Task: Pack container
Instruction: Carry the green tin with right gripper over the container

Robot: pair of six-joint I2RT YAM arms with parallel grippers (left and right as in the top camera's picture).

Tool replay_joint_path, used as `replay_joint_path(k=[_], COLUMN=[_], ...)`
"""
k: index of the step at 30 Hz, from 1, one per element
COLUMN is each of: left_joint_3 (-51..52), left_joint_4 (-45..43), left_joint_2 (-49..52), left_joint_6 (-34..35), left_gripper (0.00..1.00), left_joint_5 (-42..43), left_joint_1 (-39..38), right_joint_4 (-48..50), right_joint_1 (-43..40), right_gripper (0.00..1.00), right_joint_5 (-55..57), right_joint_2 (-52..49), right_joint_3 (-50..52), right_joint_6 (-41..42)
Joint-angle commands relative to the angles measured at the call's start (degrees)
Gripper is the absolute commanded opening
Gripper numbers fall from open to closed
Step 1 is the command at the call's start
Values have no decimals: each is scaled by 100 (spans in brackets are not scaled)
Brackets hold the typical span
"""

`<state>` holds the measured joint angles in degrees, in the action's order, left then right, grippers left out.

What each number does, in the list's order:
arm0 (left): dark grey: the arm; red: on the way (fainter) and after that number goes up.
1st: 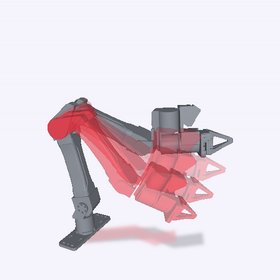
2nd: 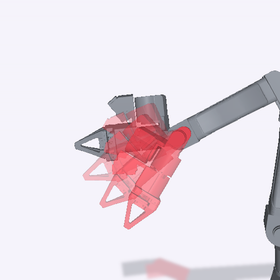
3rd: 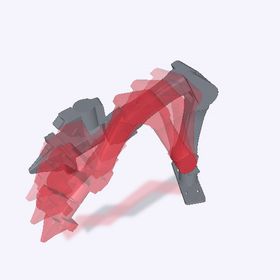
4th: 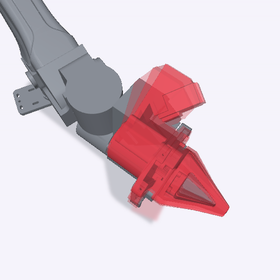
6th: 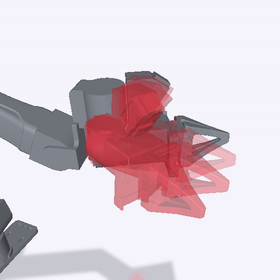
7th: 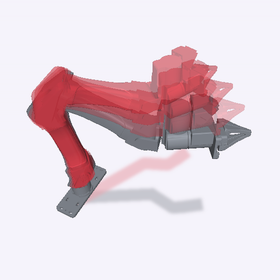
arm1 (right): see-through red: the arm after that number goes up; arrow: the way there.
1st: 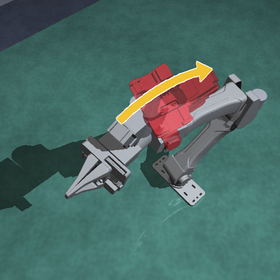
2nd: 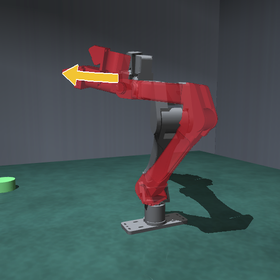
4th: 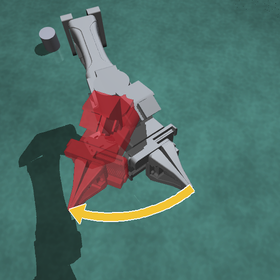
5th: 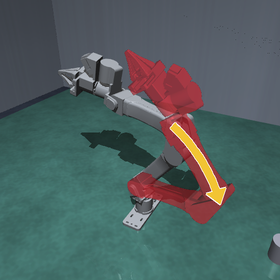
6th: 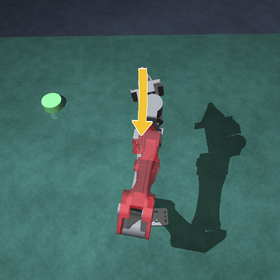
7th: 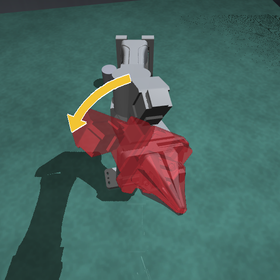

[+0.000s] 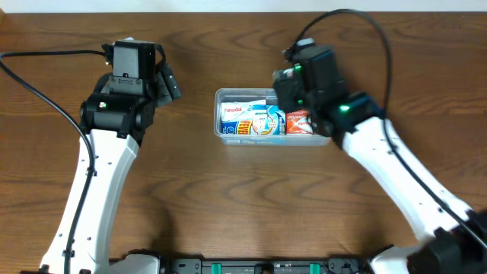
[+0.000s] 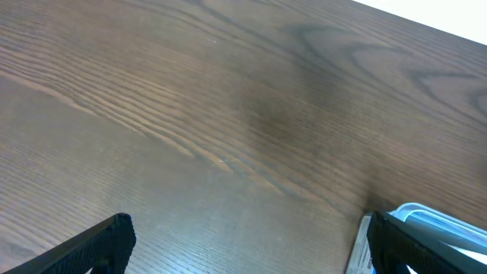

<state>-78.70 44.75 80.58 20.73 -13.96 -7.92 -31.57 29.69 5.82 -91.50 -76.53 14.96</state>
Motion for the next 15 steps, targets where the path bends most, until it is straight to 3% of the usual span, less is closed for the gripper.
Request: replay_joint_path(k=[1, 9, 15], left_joint_3=[-63, -63, -61], left_joint_4=[0, 0, 0], left_joint_2=[33, 33, 33], left_joint_6=[-57, -57, -57], left_gripper=[98, 98, 98], left_joint_5=[-90, -90, -90], left_joint_1=[24, 24, 24], right_joint_4=[-48, -695, -634], right_joint_1=[234, 332, 339], right_gripper=[46, 46, 49], right_joint_5=[457, 669, 682], right_joint_2=[-269, -544, -796], right_joint_3=[-28, -22, 4], right_joint_6=[511, 1038, 1121])
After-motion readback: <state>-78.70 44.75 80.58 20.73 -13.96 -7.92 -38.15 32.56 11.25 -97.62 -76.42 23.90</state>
